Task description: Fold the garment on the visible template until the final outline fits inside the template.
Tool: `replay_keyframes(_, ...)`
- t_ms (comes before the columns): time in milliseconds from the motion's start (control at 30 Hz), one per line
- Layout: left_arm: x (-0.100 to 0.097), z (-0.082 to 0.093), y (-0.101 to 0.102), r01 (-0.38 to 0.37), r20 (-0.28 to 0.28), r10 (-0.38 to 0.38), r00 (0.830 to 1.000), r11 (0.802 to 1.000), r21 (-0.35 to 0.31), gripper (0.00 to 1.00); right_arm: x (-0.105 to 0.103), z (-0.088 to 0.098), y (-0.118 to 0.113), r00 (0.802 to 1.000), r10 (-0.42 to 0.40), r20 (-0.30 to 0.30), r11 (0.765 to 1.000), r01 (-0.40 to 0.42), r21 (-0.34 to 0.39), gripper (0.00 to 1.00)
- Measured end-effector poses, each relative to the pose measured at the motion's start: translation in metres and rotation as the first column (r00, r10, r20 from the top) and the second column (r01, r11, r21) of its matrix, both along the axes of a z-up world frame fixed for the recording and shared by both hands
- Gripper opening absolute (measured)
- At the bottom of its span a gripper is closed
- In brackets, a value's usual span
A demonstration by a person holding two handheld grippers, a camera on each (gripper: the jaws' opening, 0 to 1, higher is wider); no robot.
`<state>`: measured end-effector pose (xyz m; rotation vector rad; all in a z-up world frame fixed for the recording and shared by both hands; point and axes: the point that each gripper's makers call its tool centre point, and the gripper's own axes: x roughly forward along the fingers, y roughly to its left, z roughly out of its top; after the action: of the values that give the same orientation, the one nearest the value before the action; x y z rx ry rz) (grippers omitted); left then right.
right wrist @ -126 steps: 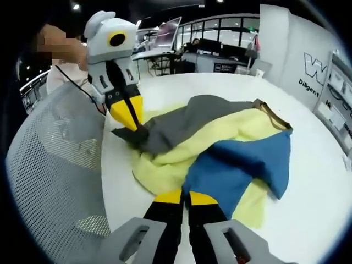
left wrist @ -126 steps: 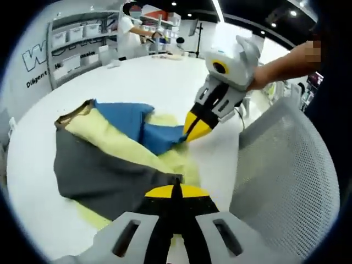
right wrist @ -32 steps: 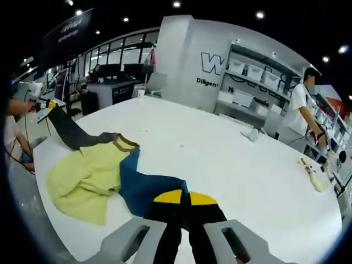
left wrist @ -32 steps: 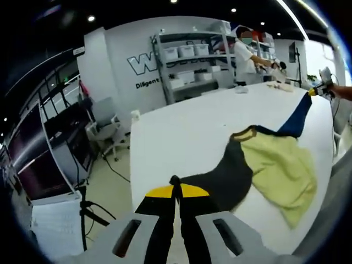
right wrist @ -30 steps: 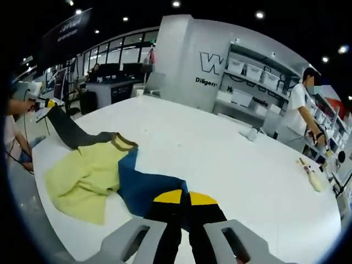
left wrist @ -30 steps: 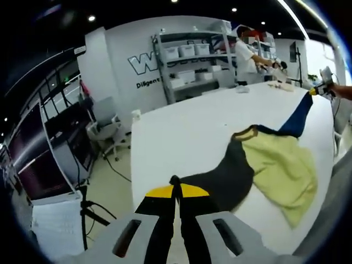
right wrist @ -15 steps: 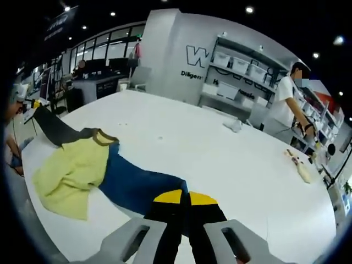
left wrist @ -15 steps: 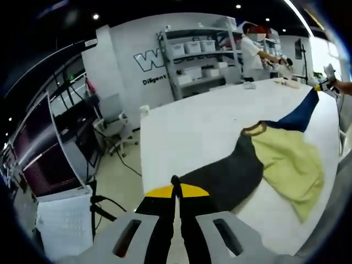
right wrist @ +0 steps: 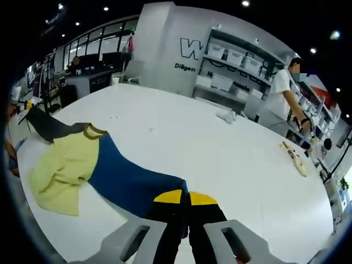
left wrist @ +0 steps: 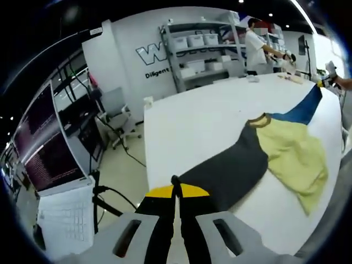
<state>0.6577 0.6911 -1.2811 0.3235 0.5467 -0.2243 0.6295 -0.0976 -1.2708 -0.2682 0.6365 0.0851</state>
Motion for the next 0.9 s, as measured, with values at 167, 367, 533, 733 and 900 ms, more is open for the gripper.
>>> replay_keyframes(167, -0.005, -0.007, 0.0, -0.004, -0.01, 0.005, 1.0, 1.0, 0.006, 0.0, -0.002, -0.003, 0.0, 1.0, 0.0, -0.01, 1.0, 0.0, -0.004, 0.0)
replay_keyframes(367, -0.007, -0.015, 0.003, -0.013, -0.025, 0.013, 1.0, 1.0, 0.008, 0.0, -0.003, -0.004, 0.001, 1.0, 0.0, -0.017, 1.0, 0.0, -0.007, 0.0)
replay_keyframes(533, -0.007, -0.022, 0.003, -0.014, -0.036, 0.014, 0.999, 1.0, 0.008, 0.0, -0.004, -0.006, 0.003, 1.0, 0.0, -0.021, 1.0, 0.0, -0.006, 0.0)
replay_keyframes(733, -0.007, -0.033, -0.001, -0.003, -0.053, 0.004, 0.999, 1.0, 0.015, 0.0, -0.006, -0.012, 0.001, 0.999, -0.007, -0.032, 1.0, 0.006, -0.007, 0.0)
replay_keyframes(900, -0.006, -0.041, -0.001, -0.007, -0.062, 0.007, 0.998, 1.0, 0.009, 0.0, -0.009, -0.015, -0.001, 0.999, -0.009, -0.041, 1.0, 0.008, -0.009, 0.0)
